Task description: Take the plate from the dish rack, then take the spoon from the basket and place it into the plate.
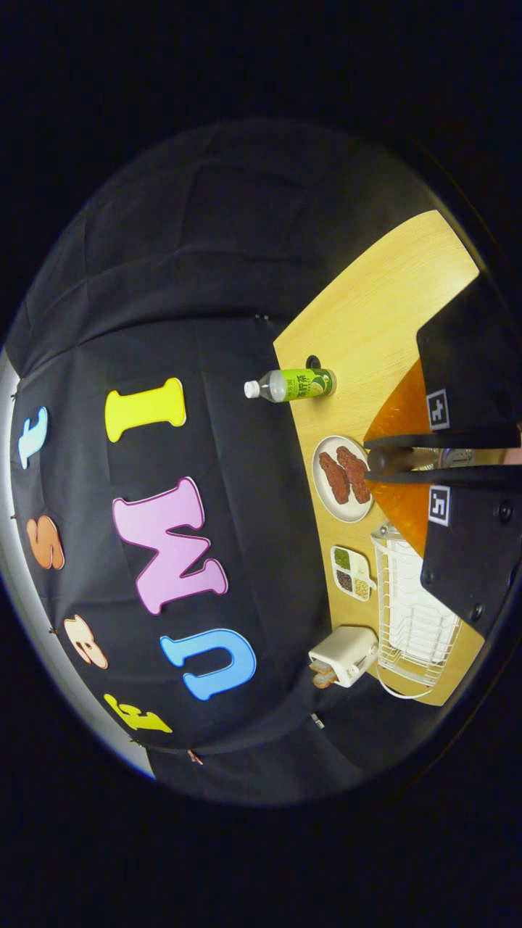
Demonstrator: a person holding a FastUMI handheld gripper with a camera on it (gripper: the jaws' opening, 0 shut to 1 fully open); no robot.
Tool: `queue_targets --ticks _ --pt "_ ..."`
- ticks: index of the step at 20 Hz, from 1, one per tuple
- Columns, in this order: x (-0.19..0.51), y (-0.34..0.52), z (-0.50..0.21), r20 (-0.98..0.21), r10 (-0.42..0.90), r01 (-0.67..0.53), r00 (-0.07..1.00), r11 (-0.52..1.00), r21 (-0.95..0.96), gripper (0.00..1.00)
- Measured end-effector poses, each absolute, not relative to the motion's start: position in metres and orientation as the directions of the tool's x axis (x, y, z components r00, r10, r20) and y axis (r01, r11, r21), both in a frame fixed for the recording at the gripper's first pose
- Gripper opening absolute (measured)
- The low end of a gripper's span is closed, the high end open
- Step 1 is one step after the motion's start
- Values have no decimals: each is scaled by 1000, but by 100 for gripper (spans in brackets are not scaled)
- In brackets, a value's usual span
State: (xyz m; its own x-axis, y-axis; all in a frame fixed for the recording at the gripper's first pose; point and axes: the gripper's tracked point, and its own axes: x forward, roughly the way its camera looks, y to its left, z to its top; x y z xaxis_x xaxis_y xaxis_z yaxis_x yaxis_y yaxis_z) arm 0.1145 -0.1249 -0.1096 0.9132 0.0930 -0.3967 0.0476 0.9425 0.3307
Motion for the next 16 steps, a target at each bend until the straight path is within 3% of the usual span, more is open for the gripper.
queue_targets --ticks 6,16 --pt "35 -115 -102 -470 88 112 878 918 381 13" --pt "-73 -54 -188 -641 126 172 757 908 382 13"
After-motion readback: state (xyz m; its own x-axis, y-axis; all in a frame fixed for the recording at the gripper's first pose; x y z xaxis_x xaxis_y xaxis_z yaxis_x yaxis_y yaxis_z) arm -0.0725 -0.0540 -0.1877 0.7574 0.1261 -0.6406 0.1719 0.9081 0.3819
